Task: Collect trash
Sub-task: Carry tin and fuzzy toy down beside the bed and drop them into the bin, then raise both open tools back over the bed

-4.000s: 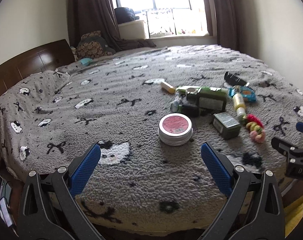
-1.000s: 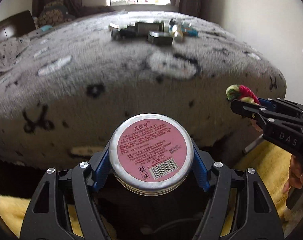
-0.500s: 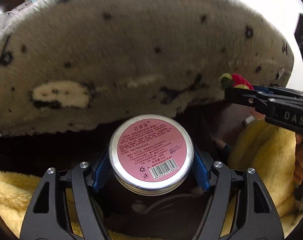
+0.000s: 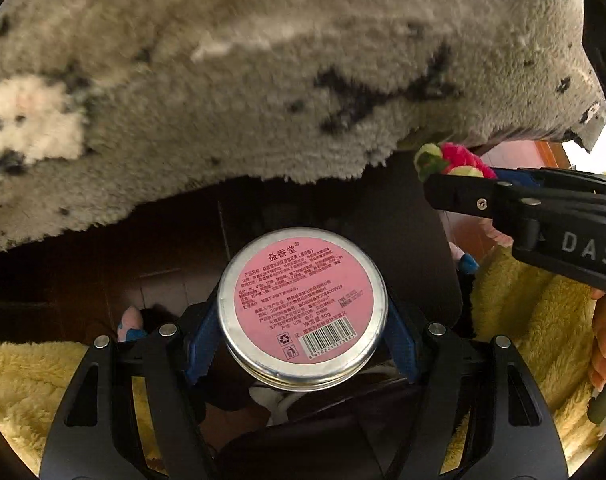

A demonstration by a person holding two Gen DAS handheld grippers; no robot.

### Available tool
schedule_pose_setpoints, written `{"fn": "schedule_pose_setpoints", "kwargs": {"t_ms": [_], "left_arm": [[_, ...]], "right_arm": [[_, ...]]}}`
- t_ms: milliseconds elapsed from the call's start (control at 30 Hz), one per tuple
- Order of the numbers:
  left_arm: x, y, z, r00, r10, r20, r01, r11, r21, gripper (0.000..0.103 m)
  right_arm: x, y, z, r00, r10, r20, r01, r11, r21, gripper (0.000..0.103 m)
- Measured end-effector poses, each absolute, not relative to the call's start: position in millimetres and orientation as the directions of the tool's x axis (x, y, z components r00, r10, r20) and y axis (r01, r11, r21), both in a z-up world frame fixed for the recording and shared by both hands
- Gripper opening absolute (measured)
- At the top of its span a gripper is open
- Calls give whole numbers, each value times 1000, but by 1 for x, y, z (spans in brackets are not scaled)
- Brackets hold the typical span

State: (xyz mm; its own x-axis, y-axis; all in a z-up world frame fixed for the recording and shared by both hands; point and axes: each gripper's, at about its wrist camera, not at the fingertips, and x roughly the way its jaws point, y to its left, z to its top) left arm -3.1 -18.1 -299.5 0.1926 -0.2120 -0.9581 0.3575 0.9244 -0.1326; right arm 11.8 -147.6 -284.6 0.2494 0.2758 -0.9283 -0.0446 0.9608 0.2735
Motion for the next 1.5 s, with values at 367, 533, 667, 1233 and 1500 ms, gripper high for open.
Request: {"fn": "schedule_pose_setpoints", "kwargs": {"t_ms": [367, 533, 667, 1233, 1500], "left_arm": [[-9, -14, -317, 184, -229, -956, 347, 925, -154, 83], [-4, -10, -309, 189, -234, -954, 329, 930, -164, 86], [-7, -5, -300, 212, -230, -950, 309, 938, -158, 87], [-16, -1, -198, 463, -191, -866, 334, 942, -28, 87], [12, -4, -133, 565, -186, -804, 367, 929, 43, 88]], "right_arm": [[10, -158, -282, 286, 254, -924, 3, 964, 266, 66], [11, -168, -279, 296, 235, -926, 23, 967, 253, 72], [7, -184, -267, 318, 213, -924, 36, 971, 236, 73], [-11, -188, -152, 570, 194, -798, -63, 979, 193, 73], [12, -191, -103, 651, 178, -738, -80, 983, 166, 74]]}}
